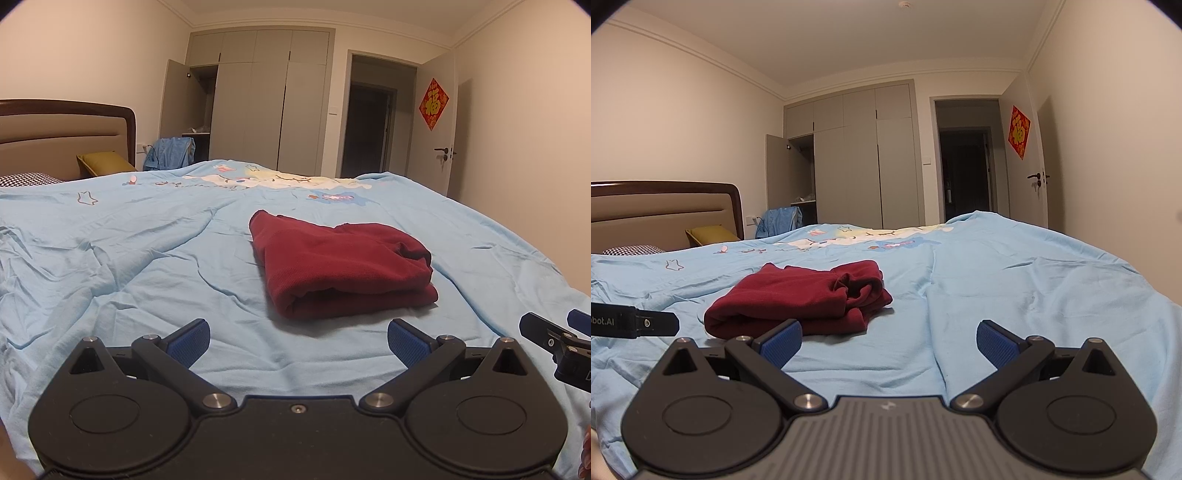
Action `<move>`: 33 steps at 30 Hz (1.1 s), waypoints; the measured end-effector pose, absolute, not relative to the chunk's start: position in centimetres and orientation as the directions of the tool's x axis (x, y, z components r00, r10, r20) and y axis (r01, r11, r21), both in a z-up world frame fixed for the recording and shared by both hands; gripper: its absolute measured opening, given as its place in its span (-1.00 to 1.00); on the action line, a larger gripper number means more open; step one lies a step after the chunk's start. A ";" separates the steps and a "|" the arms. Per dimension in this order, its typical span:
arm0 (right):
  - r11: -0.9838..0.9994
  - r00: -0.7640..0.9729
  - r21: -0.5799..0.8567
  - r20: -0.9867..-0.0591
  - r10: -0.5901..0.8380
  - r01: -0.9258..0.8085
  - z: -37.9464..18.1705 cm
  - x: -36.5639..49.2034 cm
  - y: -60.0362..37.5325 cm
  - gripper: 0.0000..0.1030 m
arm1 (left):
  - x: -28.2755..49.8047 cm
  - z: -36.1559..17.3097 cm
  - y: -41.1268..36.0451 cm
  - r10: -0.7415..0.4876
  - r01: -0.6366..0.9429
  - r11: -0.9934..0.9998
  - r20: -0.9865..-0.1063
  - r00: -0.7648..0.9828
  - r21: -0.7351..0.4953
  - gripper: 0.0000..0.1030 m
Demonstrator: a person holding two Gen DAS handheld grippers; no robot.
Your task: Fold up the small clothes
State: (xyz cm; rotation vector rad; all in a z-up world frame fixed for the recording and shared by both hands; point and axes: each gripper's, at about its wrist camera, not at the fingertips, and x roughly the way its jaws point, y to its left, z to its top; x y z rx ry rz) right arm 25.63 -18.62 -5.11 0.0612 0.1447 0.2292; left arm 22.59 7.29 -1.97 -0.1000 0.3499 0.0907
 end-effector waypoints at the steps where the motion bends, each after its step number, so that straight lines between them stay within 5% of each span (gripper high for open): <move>1: 0.972 0.963 0.077 -0.136 0.231 -0.222 -5.1 25.6 -18.6 1.00 | 22.6 -2.0 7.3 0.071 -0.105 0.991 -0.347 0.935 -0.082 0.98; 33: 0.971 0.962 0.072 -0.139 0.237 -0.229 -5.4 25.6 -18.5 1.00 | 22.6 -2.2 6.8 0.039 -0.079 0.992 -0.353 0.935 -0.099 0.98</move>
